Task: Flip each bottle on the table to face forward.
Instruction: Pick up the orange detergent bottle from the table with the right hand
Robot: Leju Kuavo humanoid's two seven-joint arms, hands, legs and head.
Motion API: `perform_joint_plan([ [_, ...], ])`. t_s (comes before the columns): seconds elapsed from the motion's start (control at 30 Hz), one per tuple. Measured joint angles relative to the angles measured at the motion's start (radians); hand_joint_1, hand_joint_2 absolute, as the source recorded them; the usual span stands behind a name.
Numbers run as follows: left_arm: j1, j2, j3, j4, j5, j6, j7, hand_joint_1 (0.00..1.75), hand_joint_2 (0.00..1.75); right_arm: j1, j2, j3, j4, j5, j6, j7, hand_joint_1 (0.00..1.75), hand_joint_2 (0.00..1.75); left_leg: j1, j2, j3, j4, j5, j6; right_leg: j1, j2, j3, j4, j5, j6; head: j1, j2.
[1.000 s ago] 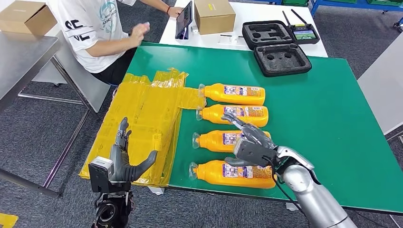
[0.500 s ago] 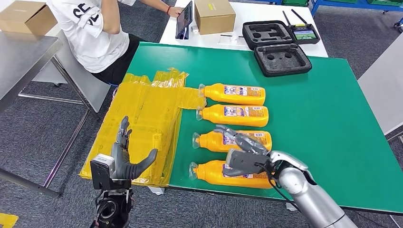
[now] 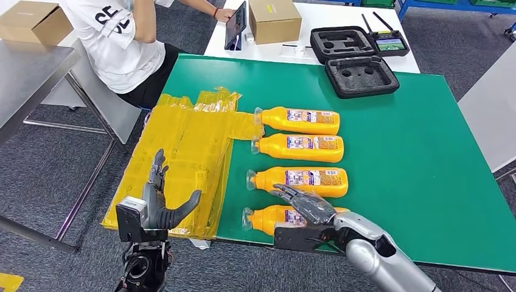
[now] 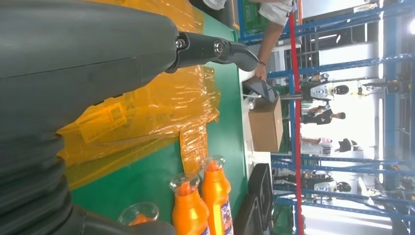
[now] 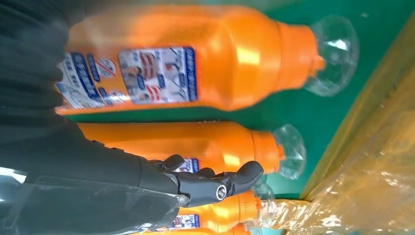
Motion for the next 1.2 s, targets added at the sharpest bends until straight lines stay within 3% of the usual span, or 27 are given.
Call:
perform_joint_plan([
  [0.23, 0.004, 0.001, 0.0, 0.0, 0.006, 0.01, -0.002, 0.0, 1.75, 0.049, -0.006, 0.002, -0.039, 0.12, -0.071, 0.047, 0.0, 1.75, 0.0, 0.0, 0.0, 0.0, 0.0, 0.0, 0.0, 0.0, 0.0, 0.0, 0.0, 0.0, 0.0, 0.0],
  [1.2, -0.017, -0.002, 0.0, 0.009, 0.006, -0.019, 0.029, 0.0, 1.75, 0.229, -0.009, -0.117, -0.139, 0.194, -0.097, 0.117, 0.0, 1.75, 0.0, 0.0, 0.0, 0.0, 0.0, 0.0, 0.0, 0.0, -0.001, 0.0, 0.0, 0.0, 0.0, 0.0],
])
